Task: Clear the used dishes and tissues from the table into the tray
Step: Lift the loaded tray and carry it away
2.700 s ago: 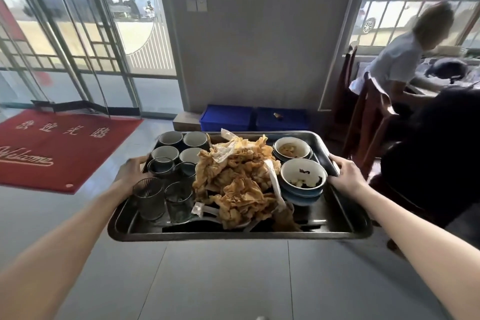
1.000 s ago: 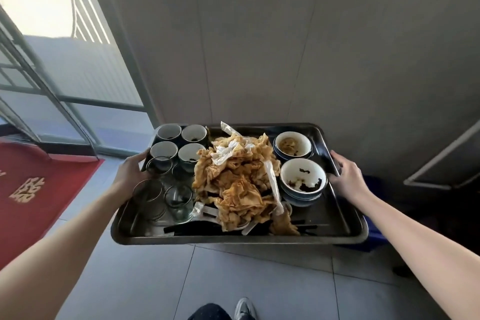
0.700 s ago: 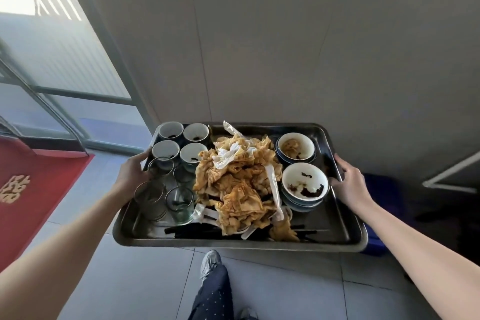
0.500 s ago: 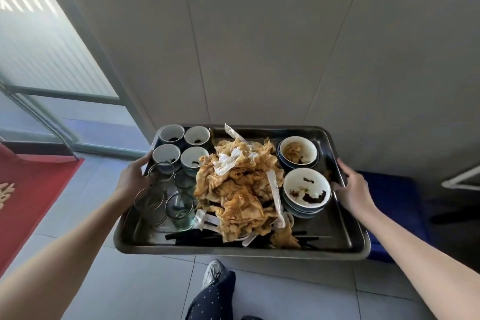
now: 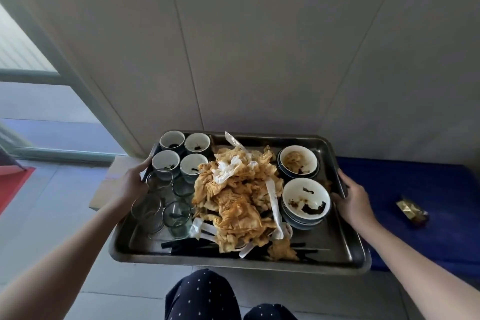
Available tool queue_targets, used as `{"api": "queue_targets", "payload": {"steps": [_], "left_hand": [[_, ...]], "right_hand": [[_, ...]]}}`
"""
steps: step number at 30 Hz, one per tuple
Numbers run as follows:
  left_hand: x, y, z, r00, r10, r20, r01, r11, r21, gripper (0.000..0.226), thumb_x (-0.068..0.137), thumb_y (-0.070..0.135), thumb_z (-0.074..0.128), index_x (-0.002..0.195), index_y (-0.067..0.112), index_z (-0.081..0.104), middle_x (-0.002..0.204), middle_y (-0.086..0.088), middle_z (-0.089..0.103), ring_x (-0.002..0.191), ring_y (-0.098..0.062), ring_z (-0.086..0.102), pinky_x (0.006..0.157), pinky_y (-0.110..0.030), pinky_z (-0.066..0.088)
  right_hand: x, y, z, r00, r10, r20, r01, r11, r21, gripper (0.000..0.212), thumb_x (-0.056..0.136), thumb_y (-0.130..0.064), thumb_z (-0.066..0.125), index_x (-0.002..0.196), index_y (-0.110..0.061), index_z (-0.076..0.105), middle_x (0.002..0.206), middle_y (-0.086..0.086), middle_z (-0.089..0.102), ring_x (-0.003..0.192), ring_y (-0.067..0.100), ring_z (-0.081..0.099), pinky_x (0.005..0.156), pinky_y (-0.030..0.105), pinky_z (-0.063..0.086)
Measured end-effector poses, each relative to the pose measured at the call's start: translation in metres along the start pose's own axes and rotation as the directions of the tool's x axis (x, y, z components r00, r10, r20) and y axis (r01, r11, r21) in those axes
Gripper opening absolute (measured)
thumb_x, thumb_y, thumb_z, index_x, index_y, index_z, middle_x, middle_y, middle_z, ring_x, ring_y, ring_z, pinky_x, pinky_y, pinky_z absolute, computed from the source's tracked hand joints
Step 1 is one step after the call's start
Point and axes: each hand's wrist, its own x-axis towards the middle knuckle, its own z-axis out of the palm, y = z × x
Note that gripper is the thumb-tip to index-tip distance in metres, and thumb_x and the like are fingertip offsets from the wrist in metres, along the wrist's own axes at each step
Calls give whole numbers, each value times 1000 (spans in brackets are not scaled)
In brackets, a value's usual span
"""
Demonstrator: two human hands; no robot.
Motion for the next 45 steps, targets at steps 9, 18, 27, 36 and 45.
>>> {"api": "queue_targets", "payload": {"steps": [9, 18, 27, 36, 45], "left_hand": [[72, -91, 102, 997, 14, 72, -5, 992, -128, 74, 80, -5, 62, 142, 31, 44, 76, -15, 65, 63, -18, 47, 62, -32, 39], [81, -108, 161, 999, 34, 35, -33, 999, -37, 73, 78, -5, 65, 141, 23, 42, 45, 8, 24, 45, -15, 22, 40, -16, 27], [88, -120, 187, 999, 42, -10, -43, 998, -42, 69, 82, -1, 64, 142, 24, 41, 46, 6, 21, 45, -15, 22, 45, -26, 23], [89, -122, 196, 998, 37, -48, -40, 998, -54, 69, 83, 2, 65, 142, 29, 41, 47, 2, 28, 47, -17, 28, 47, -29, 27], [93, -124, 205, 995, 78, -65, -80, 996, -38, 65, 85, 4, 66, 141, 27, 43, 50, -1, 26, 47, -19, 27, 46, -20, 28]], "right_hand": [[47, 83, 85, 1000, -3, -25, 4, 1000, 20, 70, 84, 3, 63, 145, -22, 38, 133, 5, 56, 124, 19, 51, 106, 41, 40], [73, 147, 124, 998, -28, -62, 30, 999, 20, 73, 83, 3, 65, 143, -28, 39, 134, -2, 55, 123, 14, 51, 104, 34, 40], [77, 165, 140, 992, -24, -124, 33, 997, 68, 76, 85, 1, 63, 140, -39, 31, 122, -18, 52, 105, -12, 49, 88, 10, 37], [90, 165, 138, 993, -49, -111, 52, 998, 27, 74, 86, 1, 62, 143, -34, 32, 126, -14, 49, 117, -1, 45, 95, 16, 35], [94, 166, 134, 993, -59, -100, 60, 998, 10, 70, 86, -4, 65, 144, -31, 36, 128, -6, 58, 116, 6, 54, 98, 25, 43]]}}
